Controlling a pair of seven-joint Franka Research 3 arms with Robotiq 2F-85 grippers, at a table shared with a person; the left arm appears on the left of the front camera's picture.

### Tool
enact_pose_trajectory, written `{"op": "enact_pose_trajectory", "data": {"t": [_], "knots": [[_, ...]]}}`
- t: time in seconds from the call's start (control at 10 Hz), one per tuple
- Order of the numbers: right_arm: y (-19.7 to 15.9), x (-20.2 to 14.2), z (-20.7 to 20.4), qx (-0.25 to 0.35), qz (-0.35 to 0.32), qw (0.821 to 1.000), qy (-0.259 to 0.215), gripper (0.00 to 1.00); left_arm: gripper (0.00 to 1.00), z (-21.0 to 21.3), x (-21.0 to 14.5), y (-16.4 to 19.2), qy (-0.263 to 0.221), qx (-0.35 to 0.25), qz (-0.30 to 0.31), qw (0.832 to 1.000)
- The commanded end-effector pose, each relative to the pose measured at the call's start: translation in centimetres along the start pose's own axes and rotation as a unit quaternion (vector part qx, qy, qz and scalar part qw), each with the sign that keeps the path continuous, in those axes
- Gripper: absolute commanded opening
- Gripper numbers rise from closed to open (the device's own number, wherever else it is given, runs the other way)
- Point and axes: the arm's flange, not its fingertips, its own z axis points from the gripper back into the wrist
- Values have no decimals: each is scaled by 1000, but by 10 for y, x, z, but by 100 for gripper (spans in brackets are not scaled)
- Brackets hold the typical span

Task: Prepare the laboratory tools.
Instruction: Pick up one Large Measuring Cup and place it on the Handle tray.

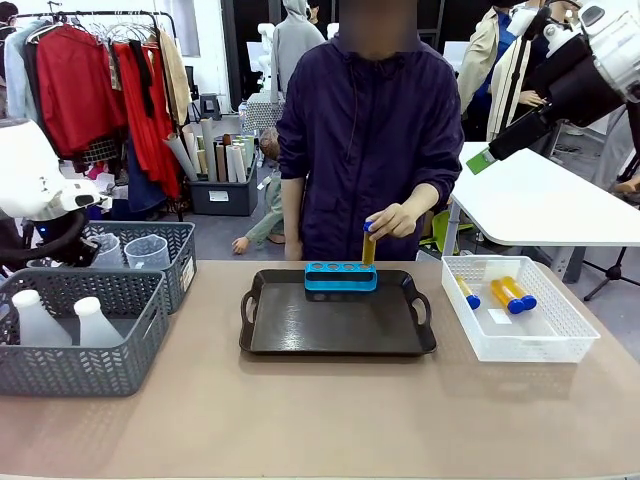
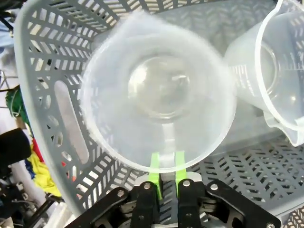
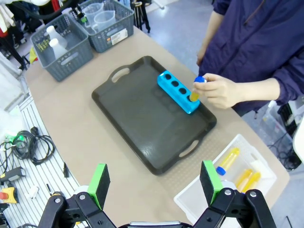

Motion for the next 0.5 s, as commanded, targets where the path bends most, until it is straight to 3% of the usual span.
{"op": "enact_pose_trajectory", "data": {"t": [0.0,0.4], "knots": [[0,1,1,9,1,1000,-7,100,0,13,-1,4,10,4,-1,1000],[0,1,1,9,1,1000,-7,100,0,69,-1,-5,1,-9,-15,1000]]}}
